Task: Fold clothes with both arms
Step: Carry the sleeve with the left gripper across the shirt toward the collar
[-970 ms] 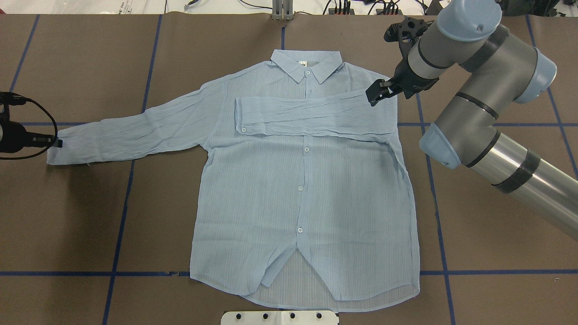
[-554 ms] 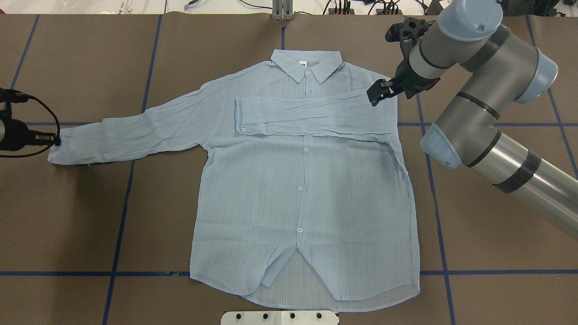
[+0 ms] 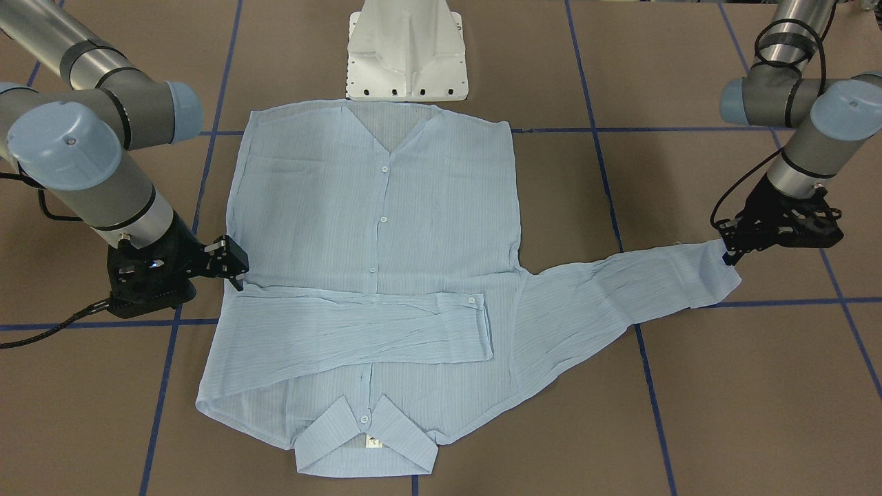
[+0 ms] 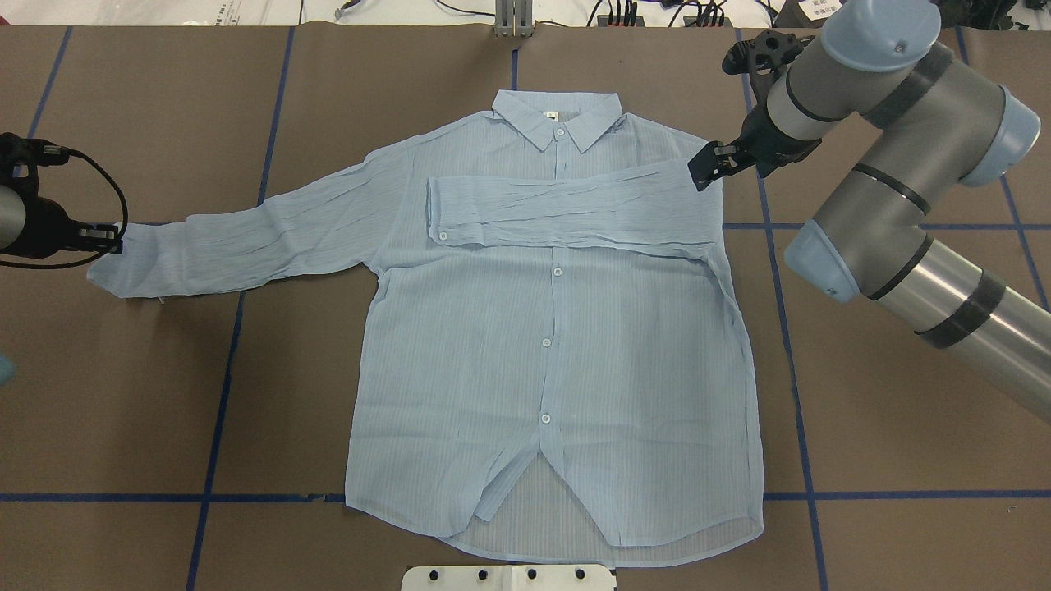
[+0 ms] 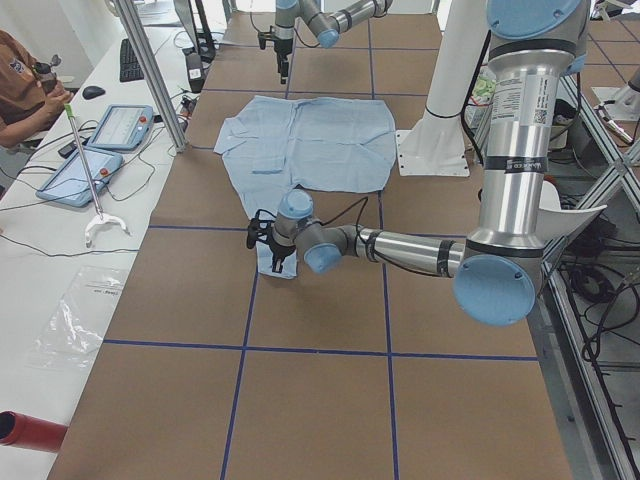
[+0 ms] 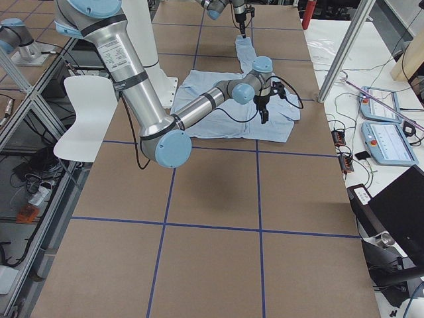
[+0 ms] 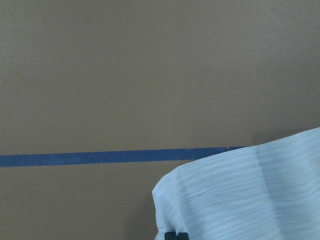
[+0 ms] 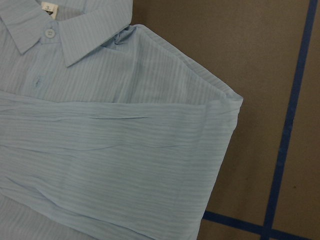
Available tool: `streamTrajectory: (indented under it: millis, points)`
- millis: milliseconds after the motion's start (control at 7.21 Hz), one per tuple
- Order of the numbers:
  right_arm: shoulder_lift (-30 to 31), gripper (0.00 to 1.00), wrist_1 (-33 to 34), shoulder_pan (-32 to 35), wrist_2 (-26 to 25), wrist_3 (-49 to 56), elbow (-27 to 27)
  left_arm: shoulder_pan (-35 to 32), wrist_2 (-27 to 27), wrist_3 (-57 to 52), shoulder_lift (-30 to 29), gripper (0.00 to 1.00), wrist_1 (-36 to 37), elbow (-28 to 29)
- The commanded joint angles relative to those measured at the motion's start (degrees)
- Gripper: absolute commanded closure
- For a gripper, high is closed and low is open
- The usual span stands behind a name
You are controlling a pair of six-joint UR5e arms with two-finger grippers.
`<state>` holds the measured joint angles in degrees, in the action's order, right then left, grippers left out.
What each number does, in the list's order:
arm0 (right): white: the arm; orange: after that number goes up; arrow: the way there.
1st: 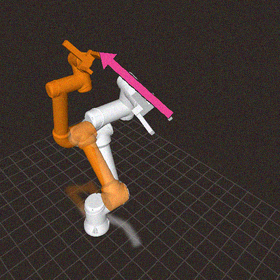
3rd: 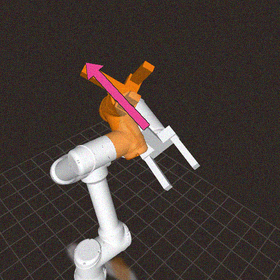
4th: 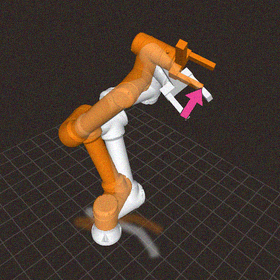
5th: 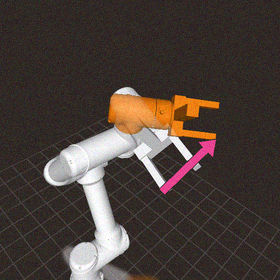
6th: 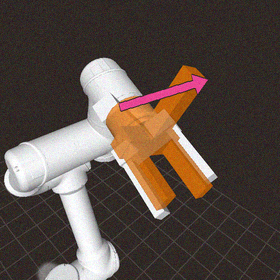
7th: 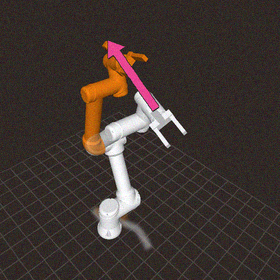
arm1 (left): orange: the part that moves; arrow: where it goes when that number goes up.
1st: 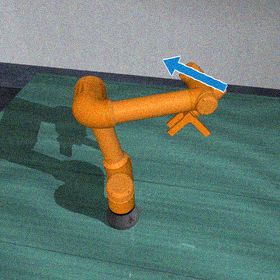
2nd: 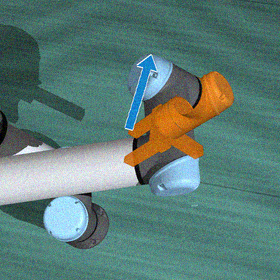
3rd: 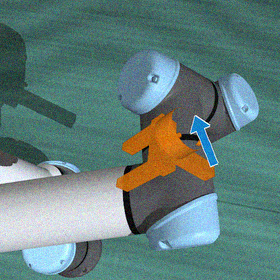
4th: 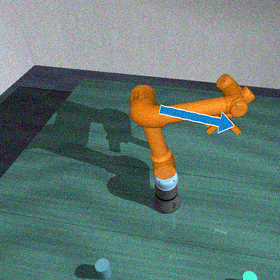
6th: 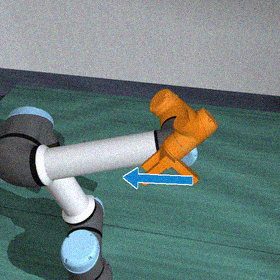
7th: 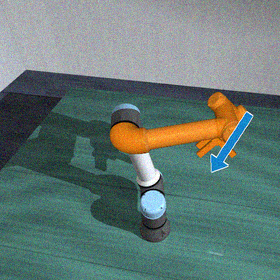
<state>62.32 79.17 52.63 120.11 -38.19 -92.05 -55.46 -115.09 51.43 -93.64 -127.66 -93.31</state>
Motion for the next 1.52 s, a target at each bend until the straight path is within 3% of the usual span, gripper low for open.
streamTrajectory:
  millis: [0,277,416,693,970,1386]
  points:
    - [4.2,0.00,-0.4,3.3,2.6,4.3,0.1,0.4,0.0,7.8,-7.8,1.00,13.8,-7.3]
    - [9.8,0.00,-0.4,7.3,5.6,8.9,0.2,3.7,-0.4,15.9,-22.3,1.00,26.0,-7.9]
    - [13.6,0.00,-2.2,9.0,5.6,10.3,0.0,4.2,-4.2,20.2,-28.0,1.00,28.4,-8.0]
    - [19.8,0.00,-10.2,10.2,5.3,10.2,0.6,4.5,-10.2,28.8,-35.5,1.00,28.0,-9.1]
    - [21.2,0.00,-11.5,10.2,4.6,10.1,1.3,4.6,-10.6,33.6,-41.3,1.00,27.0,-8.3]
    - [21.7,0.00,-14.1,10.9,5.4,10.1,2.5,5.1,-10.6,42.5,-47.2,1.00,17.7,0.2]
